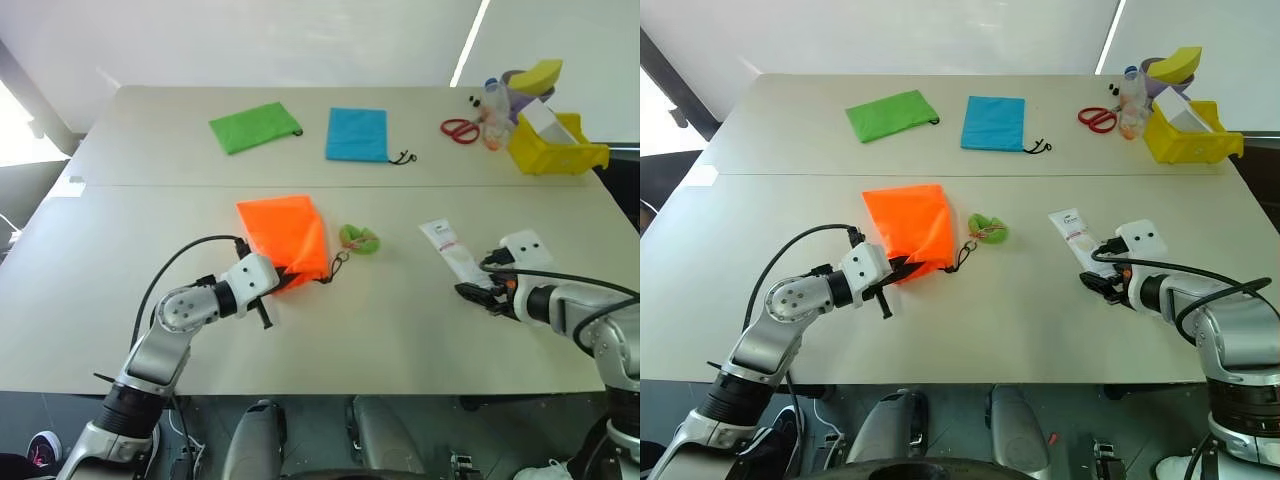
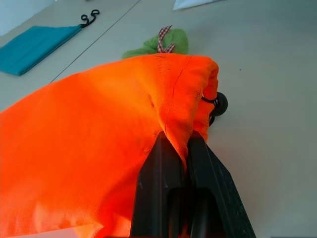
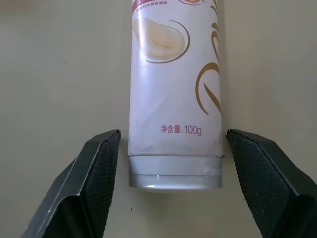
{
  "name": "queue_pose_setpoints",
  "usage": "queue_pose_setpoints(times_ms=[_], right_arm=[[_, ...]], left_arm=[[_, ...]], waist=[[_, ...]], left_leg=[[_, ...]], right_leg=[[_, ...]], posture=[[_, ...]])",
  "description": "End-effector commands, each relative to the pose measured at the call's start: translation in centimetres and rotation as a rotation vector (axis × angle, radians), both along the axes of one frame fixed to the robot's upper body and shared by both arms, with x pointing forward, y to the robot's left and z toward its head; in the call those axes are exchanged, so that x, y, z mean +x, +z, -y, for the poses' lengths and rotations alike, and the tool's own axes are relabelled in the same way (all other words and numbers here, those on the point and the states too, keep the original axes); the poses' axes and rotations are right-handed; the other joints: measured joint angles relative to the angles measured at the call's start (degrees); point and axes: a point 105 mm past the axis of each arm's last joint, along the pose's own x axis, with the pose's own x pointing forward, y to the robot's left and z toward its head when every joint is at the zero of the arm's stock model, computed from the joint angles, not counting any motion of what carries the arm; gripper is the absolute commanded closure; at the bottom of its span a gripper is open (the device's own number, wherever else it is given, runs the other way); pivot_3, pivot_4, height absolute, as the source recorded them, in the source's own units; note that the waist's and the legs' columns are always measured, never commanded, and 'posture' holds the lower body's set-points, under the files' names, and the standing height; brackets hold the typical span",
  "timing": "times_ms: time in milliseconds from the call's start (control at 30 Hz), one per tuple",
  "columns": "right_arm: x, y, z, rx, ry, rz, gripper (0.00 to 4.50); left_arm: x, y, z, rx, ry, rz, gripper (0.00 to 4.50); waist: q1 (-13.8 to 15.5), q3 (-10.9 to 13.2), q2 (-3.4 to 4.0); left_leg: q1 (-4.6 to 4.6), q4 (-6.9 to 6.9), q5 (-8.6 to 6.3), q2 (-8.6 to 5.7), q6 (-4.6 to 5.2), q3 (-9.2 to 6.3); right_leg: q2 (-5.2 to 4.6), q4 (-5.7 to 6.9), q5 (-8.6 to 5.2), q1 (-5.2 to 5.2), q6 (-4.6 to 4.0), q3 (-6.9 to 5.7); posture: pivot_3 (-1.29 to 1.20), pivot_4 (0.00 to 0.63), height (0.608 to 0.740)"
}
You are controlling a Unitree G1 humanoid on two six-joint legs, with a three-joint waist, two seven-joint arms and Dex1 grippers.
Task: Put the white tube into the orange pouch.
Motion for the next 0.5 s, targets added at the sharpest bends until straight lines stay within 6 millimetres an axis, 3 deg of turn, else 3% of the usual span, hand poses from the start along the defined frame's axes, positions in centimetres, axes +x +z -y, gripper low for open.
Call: queue_pose_setpoints(times_ms=[33,233,367,500], right_arm=[[0.1,0.4,-0.4,0.013,0.009,0.015,2.65],[0.4,0.9,-0.6,-0.009,0.041,0.033,2.65],[-0.3,2.7,-3.5,0.058,0.226,0.082,2.65],[-2.7,4.1,-6.6,0.159,0.454,0.083,2.65]], left_arm=[[-0.2,0.4,-0.1,-0.007,-0.001,0.033,4.50],[-0.1,0.4,-0.3,-0.006,0.000,0.035,4.50],[-0.1,0.3,-0.3,-0.004,0.000,0.034,4.50],[0.2,0.5,-0.3,-0.017,0.011,0.034,4.50]], waist=[[-0.1,0.0,0.00],[-0.2,0.0,0.00],[-0.2,0.0,0.02],[0.0,0.0,0.03]], left_leg=[[0.00,0.00,0.00,0.00,0.00,0.00],[0.01,-0.01,0.00,0.01,0.00,0.00],[0.01,-0.01,0.00,0.01,0.00,0.01],[-0.02,-0.09,0.00,0.02,0.00,-0.02]], right_leg=[[0.00,0.00,0.00,0.00,0.00,0.00],[0.02,0.00,0.00,0.00,0.00,0.00],[0.02,0.00,0.00,-0.01,0.01,0.00],[0.06,0.01,0.00,-0.06,0.06,-0.01]], posture=[[0.00,0.150,0.740],[0.00,0.150,0.740],[0.00,0.150,0.740],[0.00,0.150,0.740]])
